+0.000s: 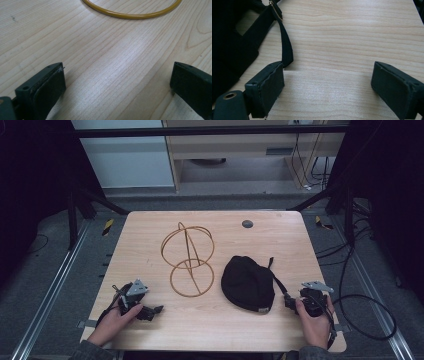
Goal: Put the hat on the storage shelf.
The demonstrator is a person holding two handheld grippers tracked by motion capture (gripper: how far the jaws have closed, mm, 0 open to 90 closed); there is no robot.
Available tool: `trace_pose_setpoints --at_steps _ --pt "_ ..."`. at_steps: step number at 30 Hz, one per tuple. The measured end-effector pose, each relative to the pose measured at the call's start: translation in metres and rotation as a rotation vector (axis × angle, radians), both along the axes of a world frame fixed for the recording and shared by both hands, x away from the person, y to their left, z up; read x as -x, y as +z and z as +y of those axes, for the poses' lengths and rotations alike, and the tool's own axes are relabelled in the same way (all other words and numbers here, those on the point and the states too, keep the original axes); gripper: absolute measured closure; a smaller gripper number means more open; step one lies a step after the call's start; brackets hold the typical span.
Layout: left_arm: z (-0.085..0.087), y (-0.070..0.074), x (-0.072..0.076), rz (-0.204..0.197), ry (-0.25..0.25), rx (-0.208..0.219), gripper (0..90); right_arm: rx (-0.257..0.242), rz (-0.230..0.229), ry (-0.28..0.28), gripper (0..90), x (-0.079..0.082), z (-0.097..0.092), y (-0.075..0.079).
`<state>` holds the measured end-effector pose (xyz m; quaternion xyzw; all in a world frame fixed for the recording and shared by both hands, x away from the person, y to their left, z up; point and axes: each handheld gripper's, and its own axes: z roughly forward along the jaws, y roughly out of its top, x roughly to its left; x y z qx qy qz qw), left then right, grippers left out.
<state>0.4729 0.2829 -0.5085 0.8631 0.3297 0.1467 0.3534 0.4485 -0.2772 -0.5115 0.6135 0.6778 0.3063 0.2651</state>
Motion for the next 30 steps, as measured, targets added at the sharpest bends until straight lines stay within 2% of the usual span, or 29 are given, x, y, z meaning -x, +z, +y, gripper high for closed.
trace_pose_setpoints --at_steps 13,15,20,21,22,24,28,30 --pt "0.000 0.000 0.001 -0.002 0.003 -0.001 0.0 0.007 0.005 -0.001 10.6 0.000 0.001 0.000" --pt "0.000 0.000 0.001 -0.002 0.003 -0.001 0.0 -0.011 0.016 -0.003 12.6 0.003 0.000 0.005" --pt "0.000 0.000 0.001 -0.002 0.004 0.000 0.0 0.012 -0.037 -0.011 13.5 0.017 0.004 0.016" --pt "0.000 0.000 0.001 -0.002 0.004 0.000 0.0 0.012 -0.037 -0.011 13.5 0.017 0.004 0.016" --pt "0.000 0.000 0.001 -0.002 0.004 -0.001 0.0 0.013 -0.061 -0.015 14.2 0.023 0.005 0.019" --pt "0.000 0.000 0.001 -0.002 0.004 -0.001 0.0 0.009 -0.079 -0.017 14.5 0.028 0.007 0.023" --pt "0.000 0.000 0.001 -0.002 0.004 0.000 0.0 0.020 -0.124 0.011 14.6 0.035 0.011 0.028" --pt "0.000 0.000 0.001 -0.002 0.005 -0.001 0.0 0.005 -0.144 0.034 14.1 0.037 0.015 0.031"
